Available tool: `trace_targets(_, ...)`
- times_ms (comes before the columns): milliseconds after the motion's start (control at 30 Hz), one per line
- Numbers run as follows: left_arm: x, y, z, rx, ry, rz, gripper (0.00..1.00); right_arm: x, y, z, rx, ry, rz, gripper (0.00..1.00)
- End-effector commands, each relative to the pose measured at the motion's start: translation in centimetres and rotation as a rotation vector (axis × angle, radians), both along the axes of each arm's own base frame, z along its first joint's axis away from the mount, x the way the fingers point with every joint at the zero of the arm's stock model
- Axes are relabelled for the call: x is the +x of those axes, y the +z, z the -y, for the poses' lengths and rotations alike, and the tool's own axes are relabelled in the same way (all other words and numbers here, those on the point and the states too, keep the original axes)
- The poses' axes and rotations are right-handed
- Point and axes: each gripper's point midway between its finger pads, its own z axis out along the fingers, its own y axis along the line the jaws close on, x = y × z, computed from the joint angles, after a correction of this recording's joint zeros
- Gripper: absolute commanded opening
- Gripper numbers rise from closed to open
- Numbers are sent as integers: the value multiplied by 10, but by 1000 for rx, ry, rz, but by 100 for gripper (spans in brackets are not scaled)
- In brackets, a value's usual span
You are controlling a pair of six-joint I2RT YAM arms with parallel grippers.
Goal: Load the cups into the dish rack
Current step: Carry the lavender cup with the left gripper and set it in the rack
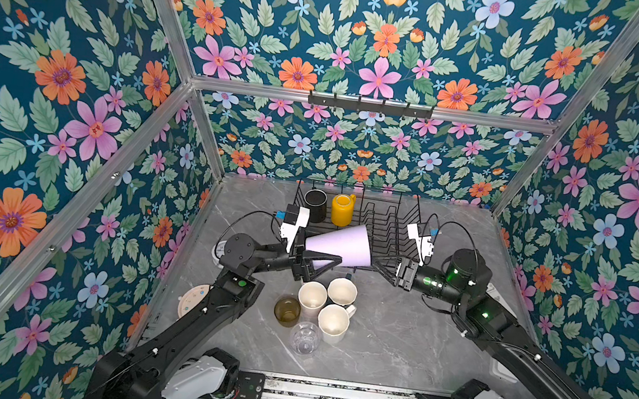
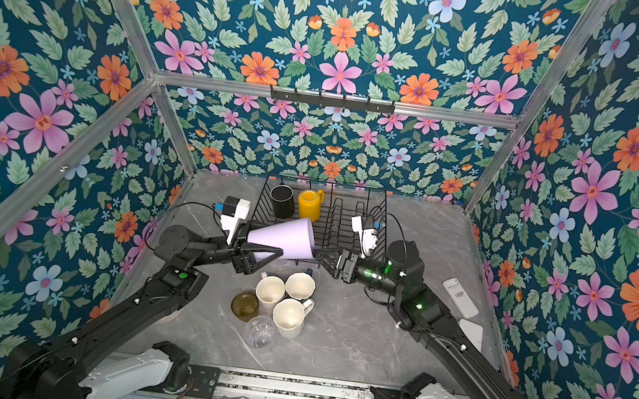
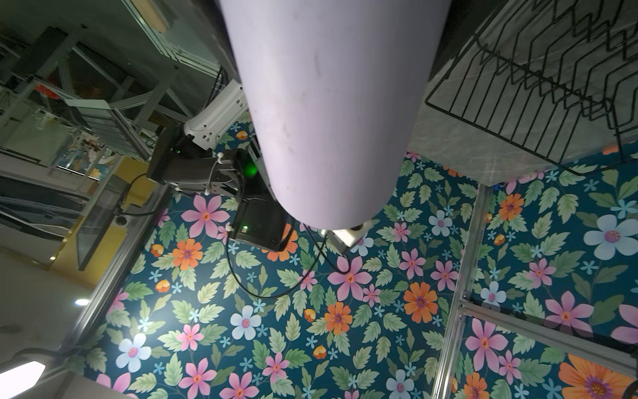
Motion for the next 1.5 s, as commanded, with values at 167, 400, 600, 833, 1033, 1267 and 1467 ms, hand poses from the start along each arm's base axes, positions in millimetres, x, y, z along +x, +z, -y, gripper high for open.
trace_targets(167,65,-10,4,154,234,-71,0,0,-42,60,-216,-284,11,83)
trace_targets(400,149,-26,18,321,441,-197,0,-13,-69,89,-276,-368,-24,88)
trace_targets(600,224,-55,39,532,590,-247,0,-24,-97,102,-299,-399,-84,91)
trace_targets(833,284,-113,60,748,685,-313,0,-35,-114,117,-329,-433,-117,92)
trace_targets(1033,306,-149,75,854,726,-320,0,-43,-128,122,-336,-437,-151,92)
trace_targets(1267,307,-178,89,974,750,-273,0,-45,-137,123,-331,-436,-172,92)
trace_targets(1467,300,-175,89,1021,764,-228,0,-45,-139,122,-335,-430,-177,92)
